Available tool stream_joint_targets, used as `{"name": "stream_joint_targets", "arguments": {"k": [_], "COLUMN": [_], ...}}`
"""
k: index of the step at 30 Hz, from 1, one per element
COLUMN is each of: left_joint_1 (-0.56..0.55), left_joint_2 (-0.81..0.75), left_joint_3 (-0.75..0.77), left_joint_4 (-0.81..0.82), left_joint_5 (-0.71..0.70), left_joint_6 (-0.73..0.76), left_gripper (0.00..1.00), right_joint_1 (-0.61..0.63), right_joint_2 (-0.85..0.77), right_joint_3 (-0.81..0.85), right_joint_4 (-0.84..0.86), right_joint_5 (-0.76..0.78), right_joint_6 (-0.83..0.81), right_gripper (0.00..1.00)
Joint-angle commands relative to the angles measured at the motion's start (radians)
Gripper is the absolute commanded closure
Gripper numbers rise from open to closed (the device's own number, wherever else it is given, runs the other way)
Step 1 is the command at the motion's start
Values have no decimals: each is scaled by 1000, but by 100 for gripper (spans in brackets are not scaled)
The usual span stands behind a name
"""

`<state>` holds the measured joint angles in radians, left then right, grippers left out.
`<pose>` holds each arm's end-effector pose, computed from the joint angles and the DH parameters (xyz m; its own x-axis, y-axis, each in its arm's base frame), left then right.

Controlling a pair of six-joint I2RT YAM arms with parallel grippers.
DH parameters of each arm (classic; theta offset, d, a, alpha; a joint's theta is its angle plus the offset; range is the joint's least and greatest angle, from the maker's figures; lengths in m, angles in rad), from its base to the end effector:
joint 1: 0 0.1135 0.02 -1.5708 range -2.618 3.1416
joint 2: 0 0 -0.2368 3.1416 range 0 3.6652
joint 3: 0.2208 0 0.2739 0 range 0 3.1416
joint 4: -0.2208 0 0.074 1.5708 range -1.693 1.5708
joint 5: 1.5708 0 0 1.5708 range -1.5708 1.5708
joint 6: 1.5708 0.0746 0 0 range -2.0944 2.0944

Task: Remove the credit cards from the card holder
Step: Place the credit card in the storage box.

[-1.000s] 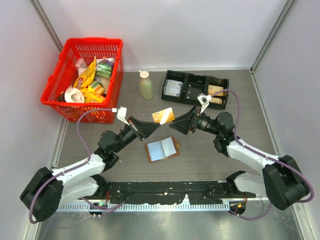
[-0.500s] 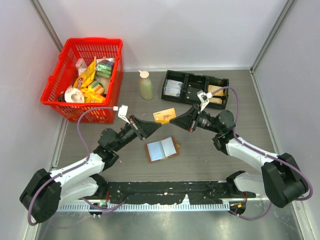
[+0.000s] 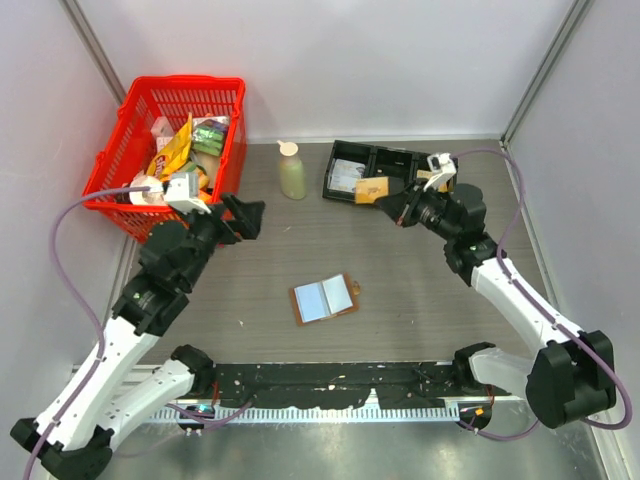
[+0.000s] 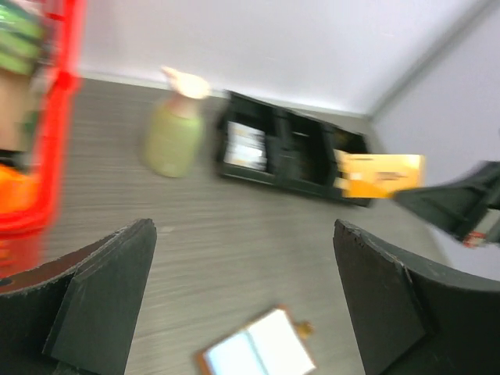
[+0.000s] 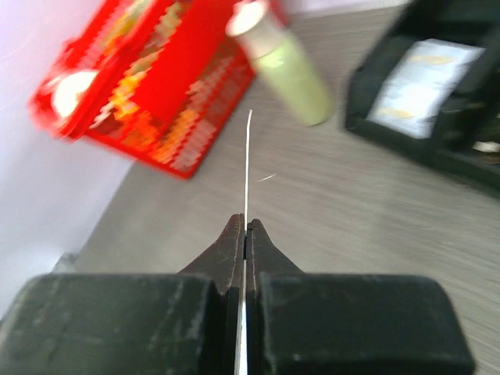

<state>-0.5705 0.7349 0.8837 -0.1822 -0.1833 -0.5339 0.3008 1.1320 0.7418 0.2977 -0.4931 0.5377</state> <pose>0.2152 -0.1219 0.3663 -0.2164 -0.4557 -0.8635 0.3108 0.8062 -0.5034 0.3033 0.1311 0.2688 -0.4400 0.3359 -0.8328 -0.5656 0.6167 0.5475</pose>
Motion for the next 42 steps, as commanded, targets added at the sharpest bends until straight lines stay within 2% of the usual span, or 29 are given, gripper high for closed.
{"name": "stream_joint_targets", "arguments": {"k": [1, 3, 7, 10, 16, 21, 25, 29, 31, 32, 34, 35, 36, 39, 42], "left_joint_1": [89, 142, 204, 207, 207, 207, 207, 207, 205, 207, 207, 207, 207, 207, 207], "left_joint_2": [0, -18, -55, -89, -132, -143, -147, -150, -150, -152, -157, -158, -163, -170, -184], "left_joint_3": [69, 32, -55, -83, -106, -117, -126, -132, -134, -134, -135, -137, -138, -138, -140], "left_joint_4": [-318, -274, -178, -178, -172, -162, -154, -148, -146, -146, -146, -145, -146, -152, -155], "left_joint_5": [-217, -179, -27, -34, -96, -81, -94, -99, -104, -104, -107, -113, -126, -168, -205], "left_joint_6": [193, 215, 212, 212, 225, 230, 236, 239, 239, 239, 239, 239, 239, 233, 230], "left_gripper": [0, 1, 0, 0, 0, 0, 0, 0, 0, 0, 0, 0, 0, 0, 0], "right_joint_1": [-75, -106, -202, -267, -327, -327, -327, -333, -353, -359, -370, -374, -377, -385, -387], "right_joint_2": [0, 32, 124, 236, 467, 632, 713, 736, 730, 717, 691, 680, 658, 598, 487], "right_joint_3": [105, 163, 231, 290, 465, 580, 625, 637, 636, 631, 633, 636, 639, 672, 683], "right_joint_4": [-271, -345, -359, -368, -401, -397, -376, -387, -411, -426, -468, -494, -509, -606, -667], "right_joint_5": [296, 417, 490, 551, 508, 346, 249, 249, 257, 275, 330, 346, 378, 489, 655], "right_joint_6": [-102, -110, -142, -166, -209, -208, -153, -131, -122, -122, -140, -149, -160, -170, -179], "right_gripper": [99, 99, 99, 99, 99, 99, 99, 98, 86, 72, 54, 51, 42, 31, 25]}}
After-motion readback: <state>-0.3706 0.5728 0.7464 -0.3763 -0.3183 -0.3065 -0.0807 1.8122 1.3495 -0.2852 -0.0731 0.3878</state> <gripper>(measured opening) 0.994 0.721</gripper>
